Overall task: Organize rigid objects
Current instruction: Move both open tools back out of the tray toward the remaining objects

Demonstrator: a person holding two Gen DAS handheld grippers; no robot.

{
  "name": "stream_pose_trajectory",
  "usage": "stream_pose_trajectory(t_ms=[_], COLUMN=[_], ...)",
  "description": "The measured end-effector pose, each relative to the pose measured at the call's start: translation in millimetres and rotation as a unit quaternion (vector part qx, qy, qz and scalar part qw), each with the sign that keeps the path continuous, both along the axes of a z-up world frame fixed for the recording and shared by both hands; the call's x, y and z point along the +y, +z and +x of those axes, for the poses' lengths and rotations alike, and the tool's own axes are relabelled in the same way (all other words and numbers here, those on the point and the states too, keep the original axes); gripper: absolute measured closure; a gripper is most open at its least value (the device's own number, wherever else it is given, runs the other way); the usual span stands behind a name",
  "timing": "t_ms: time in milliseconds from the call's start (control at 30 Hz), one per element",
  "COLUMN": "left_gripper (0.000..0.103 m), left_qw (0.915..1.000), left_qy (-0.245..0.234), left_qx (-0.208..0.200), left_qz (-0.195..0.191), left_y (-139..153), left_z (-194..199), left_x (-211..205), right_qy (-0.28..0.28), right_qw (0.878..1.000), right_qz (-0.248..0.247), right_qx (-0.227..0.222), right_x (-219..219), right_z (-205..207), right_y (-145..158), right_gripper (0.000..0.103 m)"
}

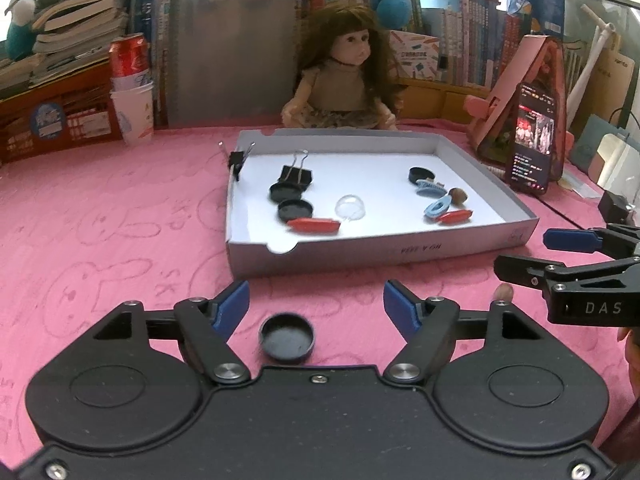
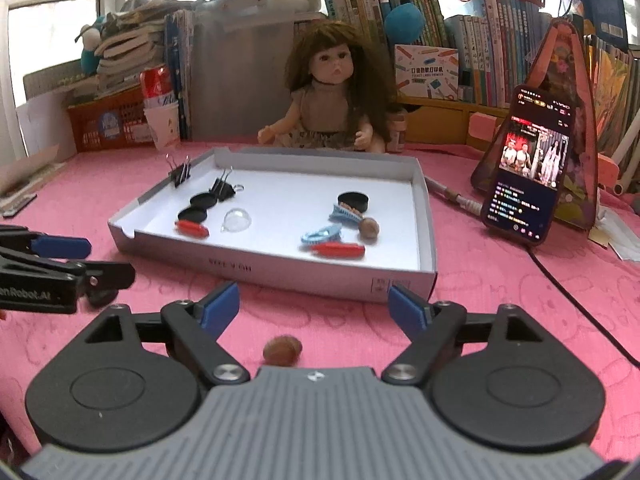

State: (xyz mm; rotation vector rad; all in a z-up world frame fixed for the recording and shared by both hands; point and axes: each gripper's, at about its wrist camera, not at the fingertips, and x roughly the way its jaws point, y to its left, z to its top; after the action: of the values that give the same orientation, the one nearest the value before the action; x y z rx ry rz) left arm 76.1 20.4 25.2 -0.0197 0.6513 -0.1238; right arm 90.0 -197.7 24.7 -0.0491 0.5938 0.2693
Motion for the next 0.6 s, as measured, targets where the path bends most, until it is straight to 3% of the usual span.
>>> stream_pose_trajectory(t_ms=[600], left_gripper=[0.029], left_qw=[0.9992], left_qy=[0.027], left_qx=[-0.004], left_qz=[0.029], left_y=[-30], left_z=[-17], left_x=[8], right_qy=[0.001], right_qw=[1.000], right_qz=[-0.024], right_qx=[0.010], right_x=[10], right_z=[-12], right_y=[-30], right_gripper=[0.014])
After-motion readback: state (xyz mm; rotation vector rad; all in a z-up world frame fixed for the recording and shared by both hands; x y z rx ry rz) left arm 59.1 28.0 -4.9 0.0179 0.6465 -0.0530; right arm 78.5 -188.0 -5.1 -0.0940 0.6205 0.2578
